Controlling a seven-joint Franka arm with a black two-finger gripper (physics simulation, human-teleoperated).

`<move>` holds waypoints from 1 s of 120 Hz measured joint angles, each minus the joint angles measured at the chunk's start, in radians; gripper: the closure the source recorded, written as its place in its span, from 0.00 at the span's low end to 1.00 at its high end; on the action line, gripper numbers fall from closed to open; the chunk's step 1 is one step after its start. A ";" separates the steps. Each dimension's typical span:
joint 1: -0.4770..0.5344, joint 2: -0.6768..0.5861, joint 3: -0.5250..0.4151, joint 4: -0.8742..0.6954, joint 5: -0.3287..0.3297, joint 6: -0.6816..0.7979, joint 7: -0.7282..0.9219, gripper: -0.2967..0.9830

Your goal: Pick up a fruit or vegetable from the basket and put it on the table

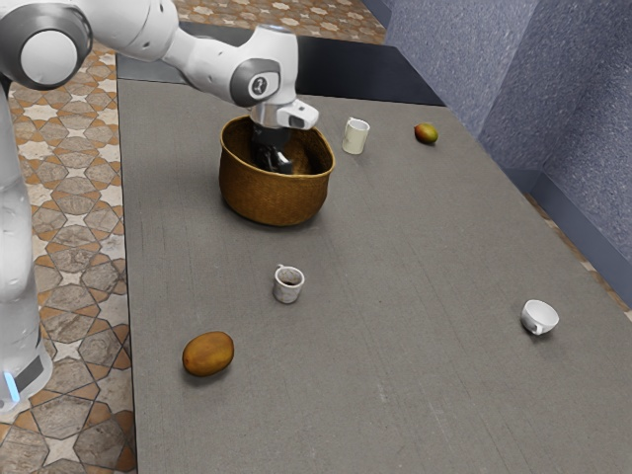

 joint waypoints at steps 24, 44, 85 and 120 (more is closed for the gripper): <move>-0.002 -0.012 0.001 0.001 0.005 0.006 -0.011 0.54; -0.007 -0.095 0.016 0.004 0.020 0.007 -0.020 0.56; -0.130 -0.181 -0.082 0.243 0.087 0.008 -0.040 0.58; -0.223 0.008 -0.157 0.477 0.078 0.016 -0.057 0.38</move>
